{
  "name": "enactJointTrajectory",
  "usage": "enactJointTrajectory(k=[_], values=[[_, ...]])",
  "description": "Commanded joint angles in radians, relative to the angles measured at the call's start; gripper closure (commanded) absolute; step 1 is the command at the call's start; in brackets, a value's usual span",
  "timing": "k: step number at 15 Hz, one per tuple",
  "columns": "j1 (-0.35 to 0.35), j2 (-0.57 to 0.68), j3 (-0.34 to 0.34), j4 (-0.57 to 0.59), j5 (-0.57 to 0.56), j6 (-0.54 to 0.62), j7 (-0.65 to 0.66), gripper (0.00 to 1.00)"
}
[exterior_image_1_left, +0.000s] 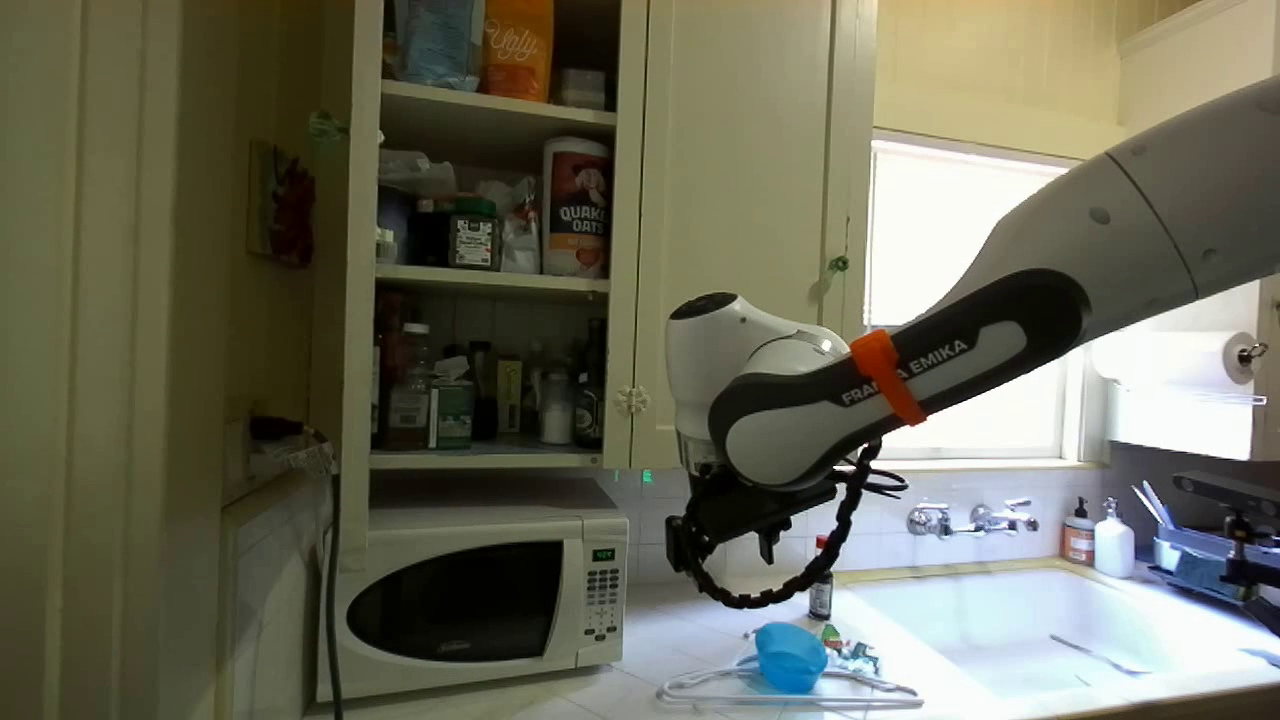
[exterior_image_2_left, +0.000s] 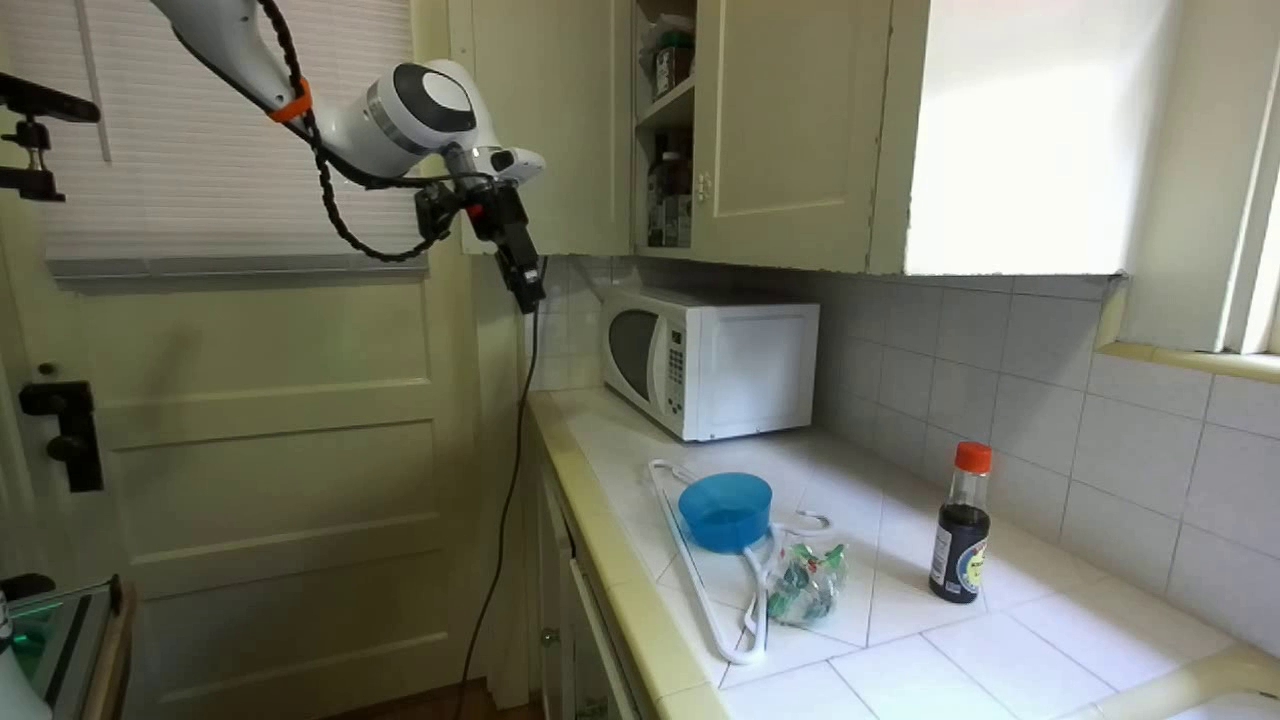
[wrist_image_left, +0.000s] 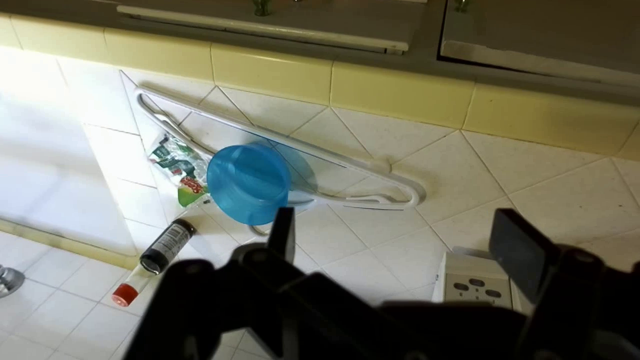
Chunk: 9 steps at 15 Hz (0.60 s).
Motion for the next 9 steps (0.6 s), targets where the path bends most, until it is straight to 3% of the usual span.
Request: enactJointTrajectory(k=[1,6,9], values=[[0.047,0.077,-0.031,0.062,-0.104,0.062,0.136,0.00],[0.110,0.249,-0.067,0.205,-0.308,0.122,0.322,0.00],[0.160,0.364,-0.103,0.331,-0.365,0.107,0.300,0.00]])
